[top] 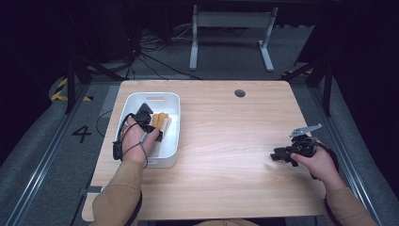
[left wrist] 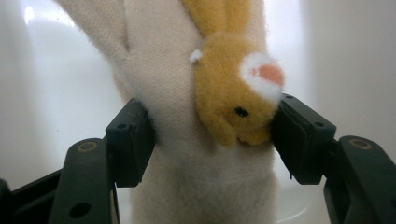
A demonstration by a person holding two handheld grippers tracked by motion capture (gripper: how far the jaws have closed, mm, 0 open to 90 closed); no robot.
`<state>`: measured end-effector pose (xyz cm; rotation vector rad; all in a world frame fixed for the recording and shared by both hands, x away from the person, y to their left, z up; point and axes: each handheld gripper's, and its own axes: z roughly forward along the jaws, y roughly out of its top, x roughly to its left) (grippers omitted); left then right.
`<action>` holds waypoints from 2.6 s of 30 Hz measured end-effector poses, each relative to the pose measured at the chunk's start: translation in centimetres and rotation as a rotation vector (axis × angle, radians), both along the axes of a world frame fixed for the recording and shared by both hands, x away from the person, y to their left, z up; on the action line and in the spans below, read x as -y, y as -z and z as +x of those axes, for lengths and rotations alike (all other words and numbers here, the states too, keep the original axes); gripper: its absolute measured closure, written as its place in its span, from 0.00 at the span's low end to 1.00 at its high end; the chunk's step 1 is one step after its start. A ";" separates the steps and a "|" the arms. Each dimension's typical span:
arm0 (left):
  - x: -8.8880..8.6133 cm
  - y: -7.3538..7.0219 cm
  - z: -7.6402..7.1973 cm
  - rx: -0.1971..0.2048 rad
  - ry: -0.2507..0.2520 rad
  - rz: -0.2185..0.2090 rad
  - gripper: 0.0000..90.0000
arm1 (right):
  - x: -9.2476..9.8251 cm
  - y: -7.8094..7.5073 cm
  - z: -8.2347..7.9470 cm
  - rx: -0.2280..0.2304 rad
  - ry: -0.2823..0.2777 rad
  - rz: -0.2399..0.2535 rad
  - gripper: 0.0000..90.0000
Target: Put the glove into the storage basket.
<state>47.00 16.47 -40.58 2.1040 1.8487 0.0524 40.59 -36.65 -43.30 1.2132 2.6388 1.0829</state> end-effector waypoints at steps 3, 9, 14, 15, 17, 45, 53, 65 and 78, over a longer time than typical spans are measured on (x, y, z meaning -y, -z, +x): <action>-0.1 -0.4 -0.1 0.015 0.006 0.012 0.38 | 0.0 0.0 0.0 0.002 0.000 0.000 0.66; -0.1 -2.2 -0.5 0.048 0.001 0.038 0.35 | 0.1 0.0 -0.1 0.004 0.001 0.002 0.65; 0.2 -3.6 -0.9 0.098 0.014 0.036 0.36 | 0.1 -0.1 -0.1 0.007 0.002 0.003 0.65; 0.3 -4.0 -1.0 0.107 0.021 0.043 0.36 | 0.2 -0.1 -0.1 0.009 0.001 0.003 0.65; 0.5 -4.4 -1.2 0.123 0.035 0.039 0.36 | 0.2 -0.2 -0.1 0.009 0.002 0.004 0.65; 9.1 -9.4 -6.1 0.323 0.443 -0.068 0.35 | 0.6 -0.3 -0.8 0.018 0.005 0.008 0.63; 11.2 -8.9 -7.3 0.375 0.617 -0.087 0.35 | 0.7 -0.3 -0.9 0.006 0.010 0.013 0.63; 13.2 -6.7 -8.4 0.375 0.774 -0.169 0.36 | 0.6 0.0 -0.8 -0.011 0.009 0.014 0.64; 14.2 -2.4 -9.1 0.369 0.862 -0.186 0.36 | 0.7 0.2 -0.8 -0.013 -0.005 0.006 0.66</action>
